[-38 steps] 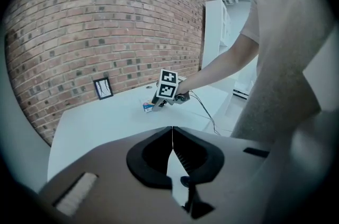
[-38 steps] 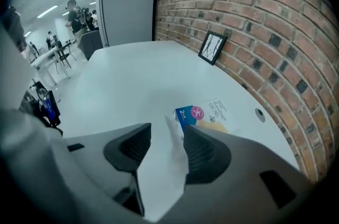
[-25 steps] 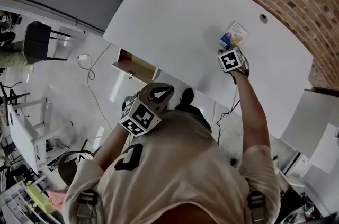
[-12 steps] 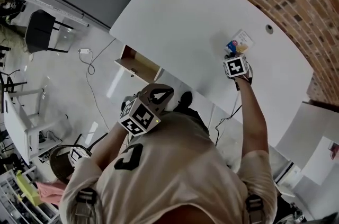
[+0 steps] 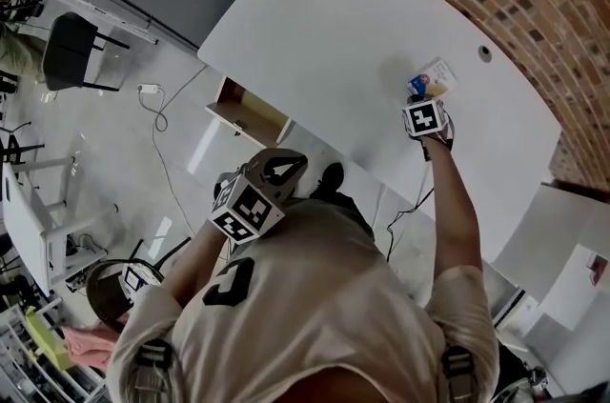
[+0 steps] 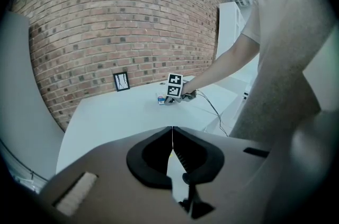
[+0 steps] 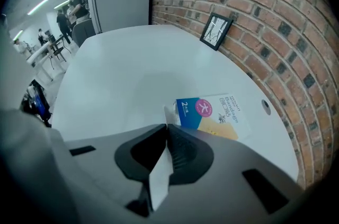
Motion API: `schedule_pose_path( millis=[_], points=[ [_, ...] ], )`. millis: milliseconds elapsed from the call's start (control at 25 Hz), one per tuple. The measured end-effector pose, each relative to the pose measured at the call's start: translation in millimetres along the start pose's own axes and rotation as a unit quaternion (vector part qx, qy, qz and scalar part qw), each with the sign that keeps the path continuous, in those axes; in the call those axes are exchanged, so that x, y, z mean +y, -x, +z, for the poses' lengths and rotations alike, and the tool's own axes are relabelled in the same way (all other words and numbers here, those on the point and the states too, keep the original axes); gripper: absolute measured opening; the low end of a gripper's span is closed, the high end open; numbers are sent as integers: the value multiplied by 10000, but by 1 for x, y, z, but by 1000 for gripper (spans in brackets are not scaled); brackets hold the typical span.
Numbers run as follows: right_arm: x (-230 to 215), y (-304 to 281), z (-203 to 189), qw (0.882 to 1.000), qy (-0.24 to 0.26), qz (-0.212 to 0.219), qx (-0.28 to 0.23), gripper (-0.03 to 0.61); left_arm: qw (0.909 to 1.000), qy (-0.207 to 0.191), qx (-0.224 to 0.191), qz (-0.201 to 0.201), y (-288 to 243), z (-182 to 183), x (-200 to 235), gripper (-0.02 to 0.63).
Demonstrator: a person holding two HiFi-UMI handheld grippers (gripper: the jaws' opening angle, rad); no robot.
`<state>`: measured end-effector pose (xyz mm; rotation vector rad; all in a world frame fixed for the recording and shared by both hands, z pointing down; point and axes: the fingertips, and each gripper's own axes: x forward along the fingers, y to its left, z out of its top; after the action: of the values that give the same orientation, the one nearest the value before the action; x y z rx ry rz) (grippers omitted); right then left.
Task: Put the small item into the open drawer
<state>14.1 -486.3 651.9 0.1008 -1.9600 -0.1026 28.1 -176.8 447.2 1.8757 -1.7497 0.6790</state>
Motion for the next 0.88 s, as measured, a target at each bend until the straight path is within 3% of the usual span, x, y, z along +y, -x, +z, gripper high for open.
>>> schedule_pose_path(
  millis=[880],
  points=[
    [15, 40, 9, 9942, -1006, 132, -370, 6, 9989, -40, -460, 40, 29, -5, 9, 5]
  ],
)
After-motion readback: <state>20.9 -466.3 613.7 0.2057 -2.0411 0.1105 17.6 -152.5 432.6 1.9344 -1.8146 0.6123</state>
